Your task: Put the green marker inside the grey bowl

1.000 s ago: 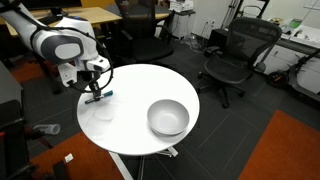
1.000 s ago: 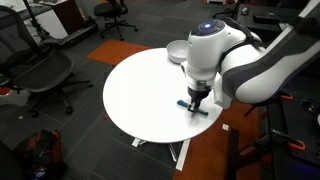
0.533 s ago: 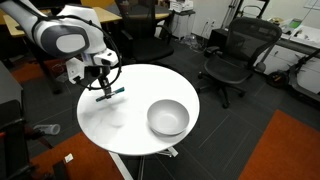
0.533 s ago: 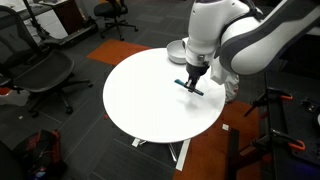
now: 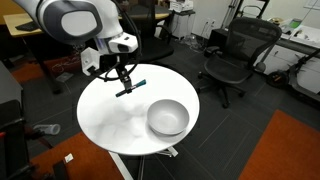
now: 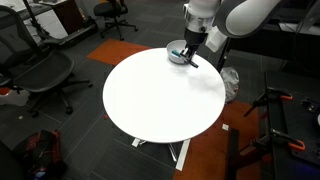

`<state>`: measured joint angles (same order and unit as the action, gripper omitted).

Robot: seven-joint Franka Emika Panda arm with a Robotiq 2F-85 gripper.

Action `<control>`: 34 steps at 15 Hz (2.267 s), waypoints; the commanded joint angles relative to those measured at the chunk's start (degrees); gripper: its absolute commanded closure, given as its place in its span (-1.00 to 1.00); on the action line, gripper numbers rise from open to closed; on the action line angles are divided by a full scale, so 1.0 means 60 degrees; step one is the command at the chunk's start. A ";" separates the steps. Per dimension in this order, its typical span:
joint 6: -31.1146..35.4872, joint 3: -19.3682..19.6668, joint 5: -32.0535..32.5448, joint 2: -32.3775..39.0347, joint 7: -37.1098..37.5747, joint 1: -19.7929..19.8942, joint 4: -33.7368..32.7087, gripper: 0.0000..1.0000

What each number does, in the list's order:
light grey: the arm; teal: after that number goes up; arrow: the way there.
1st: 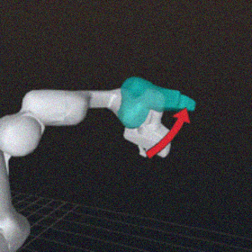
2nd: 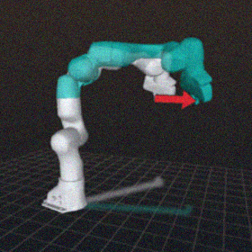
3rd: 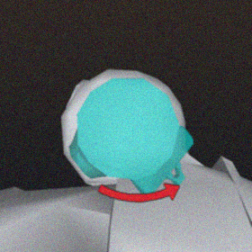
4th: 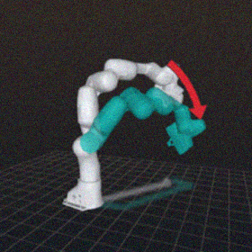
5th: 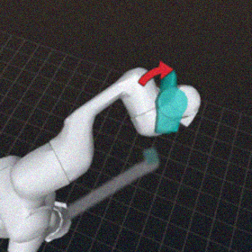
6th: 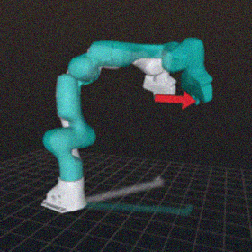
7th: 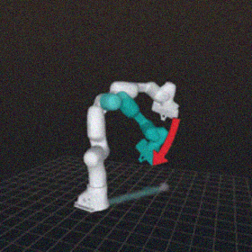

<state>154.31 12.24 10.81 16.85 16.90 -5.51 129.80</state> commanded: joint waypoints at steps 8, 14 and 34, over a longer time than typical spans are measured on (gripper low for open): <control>-0.1691 0.0080 0.0020 0.1203 -0.0830 0.1431 -0.3133 0.91; -0.1842 -0.0047 -0.0371 0.2435 -0.1208 0.2024 -0.4351 0.91; -0.1912 -0.0304 -0.1049 0.3410 -0.1521 0.2410 -0.5280 -1.00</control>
<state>145.04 11.47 6.19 37.09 10.17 7.92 99.86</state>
